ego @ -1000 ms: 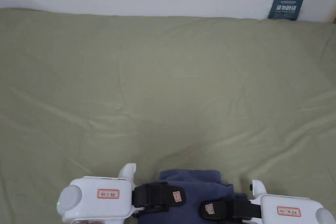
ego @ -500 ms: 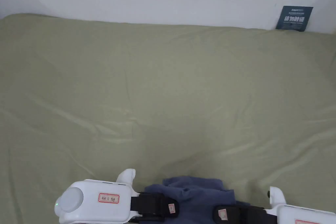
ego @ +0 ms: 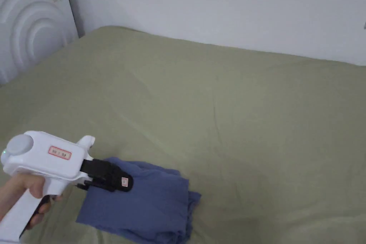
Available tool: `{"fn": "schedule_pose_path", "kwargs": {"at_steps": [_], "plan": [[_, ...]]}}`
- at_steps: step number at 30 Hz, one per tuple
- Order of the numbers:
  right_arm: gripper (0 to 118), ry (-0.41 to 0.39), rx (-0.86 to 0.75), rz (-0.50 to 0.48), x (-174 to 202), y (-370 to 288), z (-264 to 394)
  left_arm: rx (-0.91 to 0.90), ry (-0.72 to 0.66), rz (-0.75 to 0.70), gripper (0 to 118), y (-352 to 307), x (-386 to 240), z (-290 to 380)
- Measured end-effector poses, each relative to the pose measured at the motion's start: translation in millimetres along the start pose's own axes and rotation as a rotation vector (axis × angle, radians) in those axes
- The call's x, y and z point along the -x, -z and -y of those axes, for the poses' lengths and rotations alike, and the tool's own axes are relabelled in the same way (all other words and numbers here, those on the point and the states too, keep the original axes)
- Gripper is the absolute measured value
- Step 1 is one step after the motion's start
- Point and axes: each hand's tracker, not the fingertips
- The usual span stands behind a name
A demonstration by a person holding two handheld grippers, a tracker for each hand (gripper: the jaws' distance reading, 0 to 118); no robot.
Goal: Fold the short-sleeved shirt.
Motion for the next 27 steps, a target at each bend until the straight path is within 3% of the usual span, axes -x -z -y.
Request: {"fn": "schedule_pose_path", "kwargs": {"at_steps": [2,13,14,16,17,25,27], "plan": [[1,-0.006,-0.009,0.011,8,6,-1,-0.02,0.023,-0.075,30,-25,16,-14],[1,-0.002,0.022,0.041,11,35,-5,0.013,-0.064,-0.148,31,-70,60,-45],[1,-0.002,0.024,0.041,9,36,-6,0.021,-0.046,-0.164,39,-69,55,-46],[1,0.002,0.025,0.032,9,37,-5,0.025,-0.012,-0.207,96,-69,48,-49],[1,0.001,0.024,0.024,10,36,-5,0.016,-0.007,-0.243,113,-73,50,-52],[1,-0.013,-0.014,-0.015,8,17,-14,-0.213,0.04,-0.4,116,-116,8,-30],[1,-0.068,-0.029,-0.009,14,9,-19,-0.263,0.089,-0.41,114,-117,-22,-15]]}}
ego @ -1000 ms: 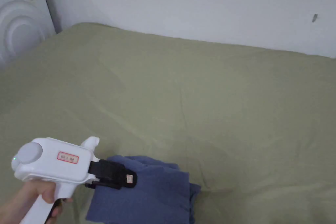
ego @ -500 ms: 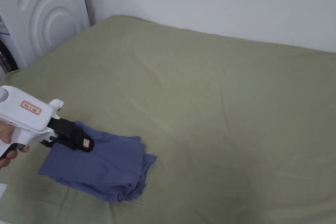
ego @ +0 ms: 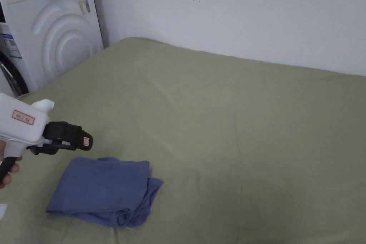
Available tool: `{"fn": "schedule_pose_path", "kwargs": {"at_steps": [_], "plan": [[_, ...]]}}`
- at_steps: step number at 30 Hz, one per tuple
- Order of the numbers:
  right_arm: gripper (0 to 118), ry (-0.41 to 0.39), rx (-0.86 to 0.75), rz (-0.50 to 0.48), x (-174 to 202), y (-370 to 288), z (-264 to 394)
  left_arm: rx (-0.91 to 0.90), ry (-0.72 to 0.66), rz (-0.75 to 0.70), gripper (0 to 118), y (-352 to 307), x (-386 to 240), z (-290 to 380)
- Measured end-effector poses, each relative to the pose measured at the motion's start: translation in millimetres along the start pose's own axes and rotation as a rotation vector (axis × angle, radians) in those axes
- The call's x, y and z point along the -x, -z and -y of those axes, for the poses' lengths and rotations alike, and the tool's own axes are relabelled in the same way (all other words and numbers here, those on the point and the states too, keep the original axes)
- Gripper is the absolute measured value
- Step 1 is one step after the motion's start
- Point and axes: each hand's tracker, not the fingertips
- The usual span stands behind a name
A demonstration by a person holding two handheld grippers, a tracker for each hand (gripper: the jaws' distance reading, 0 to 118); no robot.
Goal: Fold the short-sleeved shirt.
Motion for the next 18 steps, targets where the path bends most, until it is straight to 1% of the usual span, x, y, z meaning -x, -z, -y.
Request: {"fn": "schedule_pose_path", "kwargs": {"at_steps": [1,2,3,4,5,6,7,8,9,10,12,13,15,16,17,18], "plan": [[1,-0.034,-0.008,0.006,3,-3,-3,-0.053,0.004,-0.001,107,-7,-17,8],[1,-0.054,-0.031,0.025,8,-7,-6,-0.117,0.024,0.006,84,-12,-30,12],[1,-0.081,-0.056,0.046,19,-9,-9,-0.178,0.068,0.022,35,-13,-56,24],[1,-0.099,-0.085,0.055,24,-12,-11,-0.194,0.119,-0.027,3,-11,-82,33],[1,-0.132,-0.117,0.092,32,-15,-14,-0.244,0.135,-0.045,2,-11,-112,46],[1,-0.185,-0.156,0.159,43,-18,-16,-0.254,0.16,0.04,2,-7,-145,57],[1,-0.249,-0.185,0.23,45,-23,-17,-0.268,0.163,0.092,2,-5,-173,67],[1,-0.31,-0.227,0.311,57,-25,-18,-0.322,0.15,0.106,2,-2,-205,78],[1,-0.361,-0.273,0.424,70,-26,-19,-0.36,0.147,0.169,2,1,-237,88],[1,-0.442,-0.328,0.53,83,-26,-19,-0.381,0.171,0.191,2,5,-273,99],[1,-0.528,-0.434,0.648,103,-28,-20,-0.516,0.307,0.048,2,8,-337,123],[1,-0.561,-0.481,0.684,112,-29,-20,-0.568,0.322,0.028,2,9,-361,133],[1,-0.632,-0.603,0.831,128,-31,-19,-0.657,0.28,0.065,2,13,-398,146],[1,-0.661,-0.638,0.866,134,-32,-19,-0.704,0.305,0.027,2,12,-413,152],[1,-0.689,-0.676,0.88,140,-34,-18,-0.76,0.335,-0.075,2,12,-431,158],[1,-0.707,-0.707,0.905,146,-36,-18,-0.801,0.386,-0.131,2,13,-444,161]]}}
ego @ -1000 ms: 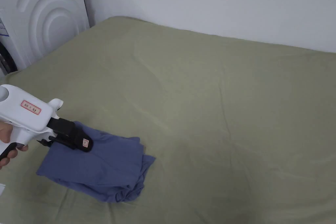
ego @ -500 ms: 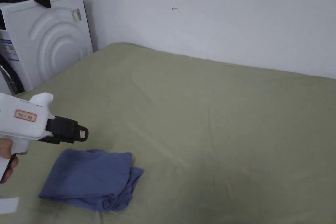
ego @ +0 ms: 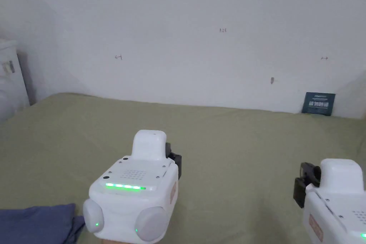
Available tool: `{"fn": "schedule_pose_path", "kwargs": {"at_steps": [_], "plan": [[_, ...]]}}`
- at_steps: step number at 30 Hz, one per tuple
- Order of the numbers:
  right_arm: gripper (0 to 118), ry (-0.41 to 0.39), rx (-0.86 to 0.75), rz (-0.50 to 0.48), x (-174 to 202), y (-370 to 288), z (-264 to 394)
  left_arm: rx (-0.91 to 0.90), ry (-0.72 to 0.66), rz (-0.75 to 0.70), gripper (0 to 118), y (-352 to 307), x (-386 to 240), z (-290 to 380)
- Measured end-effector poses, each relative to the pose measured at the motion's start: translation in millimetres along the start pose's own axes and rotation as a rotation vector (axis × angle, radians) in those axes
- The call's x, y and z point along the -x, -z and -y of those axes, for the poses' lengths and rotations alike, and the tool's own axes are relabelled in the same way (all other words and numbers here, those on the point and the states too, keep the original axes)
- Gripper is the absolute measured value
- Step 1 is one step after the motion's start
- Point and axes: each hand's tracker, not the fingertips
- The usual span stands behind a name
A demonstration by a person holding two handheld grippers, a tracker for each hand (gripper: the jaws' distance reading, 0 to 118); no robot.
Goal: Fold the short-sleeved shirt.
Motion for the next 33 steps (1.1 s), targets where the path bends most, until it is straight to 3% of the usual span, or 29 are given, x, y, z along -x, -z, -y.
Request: {"fn": "schedule_pose_path", "kwargs": {"at_steps": [7,22,23,24,25,26,33], "plan": [[1,0.002,-0.034,-0.034,-6,-5,-16,-0.033,0.105,-0.018,2,-7,-21,-9],[2,0.008,-0.041,-0.042,-12,-7,-19,-0.027,0.072,-0.036,2,-7,-13,-19],[14,0.012,-0.041,-0.042,-13,-7,-20,-0.028,0.068,-0.04,7,-6,-13,-19],[58,0.02,-0.049,-0.035,-14,-8,-20,-0.028,0.071,-0.048,39,-6,-13,-18],[99,0.019,-0.052,-0.032,-14,-8,-20,-0.02,0.073,-0.051,81,-4,-13,-19],[118,0.014,-0.042,-0.029,-15,-4,-22,0.013,0.071,-0.053,114,0,-13,-18],[118,-0.004,-0.058,-0.038,-15,-7,-24,0.001,0.076,-0.079,118,-4,-12,-16]]}}
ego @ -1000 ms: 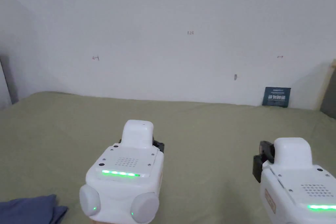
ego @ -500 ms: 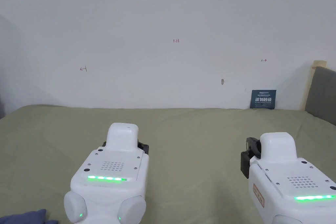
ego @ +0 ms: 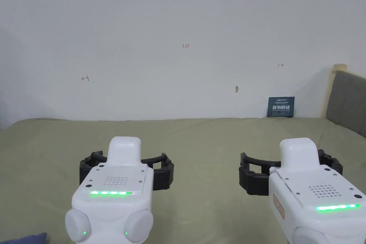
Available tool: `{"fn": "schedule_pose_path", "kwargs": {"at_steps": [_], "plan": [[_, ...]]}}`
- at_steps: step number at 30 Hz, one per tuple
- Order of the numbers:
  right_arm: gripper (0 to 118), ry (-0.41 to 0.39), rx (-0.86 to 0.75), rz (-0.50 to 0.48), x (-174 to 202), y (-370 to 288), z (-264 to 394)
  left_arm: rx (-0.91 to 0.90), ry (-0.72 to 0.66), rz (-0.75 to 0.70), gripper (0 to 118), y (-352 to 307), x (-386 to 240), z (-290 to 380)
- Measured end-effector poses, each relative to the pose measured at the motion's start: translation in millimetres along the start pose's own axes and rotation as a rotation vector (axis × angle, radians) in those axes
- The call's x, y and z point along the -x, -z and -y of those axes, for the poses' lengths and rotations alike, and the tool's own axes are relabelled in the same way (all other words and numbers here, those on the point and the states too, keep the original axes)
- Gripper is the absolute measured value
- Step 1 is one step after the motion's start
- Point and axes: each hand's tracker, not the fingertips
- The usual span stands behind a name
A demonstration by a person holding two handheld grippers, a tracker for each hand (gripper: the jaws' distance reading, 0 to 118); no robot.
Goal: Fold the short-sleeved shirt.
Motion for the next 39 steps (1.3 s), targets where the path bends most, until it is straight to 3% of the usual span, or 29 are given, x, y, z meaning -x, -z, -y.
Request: {"fn": "schedule_pose_path", "kwargs": {"at_steps": [6,8,14,22,30,39], "plan": [[118,0.004,0.002,0.0,1,-1,-1,-0.003,0.004,-0.007,118,-1,5,-7],[118,0.015,0.001,0.003,-1,-1,-1,0.017,0.067,0.07,118,2,4,-9],[118,0.046,0.007,-0.012,-4,0,-4,-0.005,-0.004,0.16,118,-9,-1,-10],[118,0.03,0.016,-0.013,-3,-3,-5,0.026,0.085,0.02,116,-7,-11,-18],[118,0.035,0.027,-0.007,-8,-3,-5,0.031,-0.016,0.052,116,-8,6,-27],[118,0.053,0.011,-0.009,-9,-4,-8,0.013,0.015,0.011,116,-10,1,-26]]}}
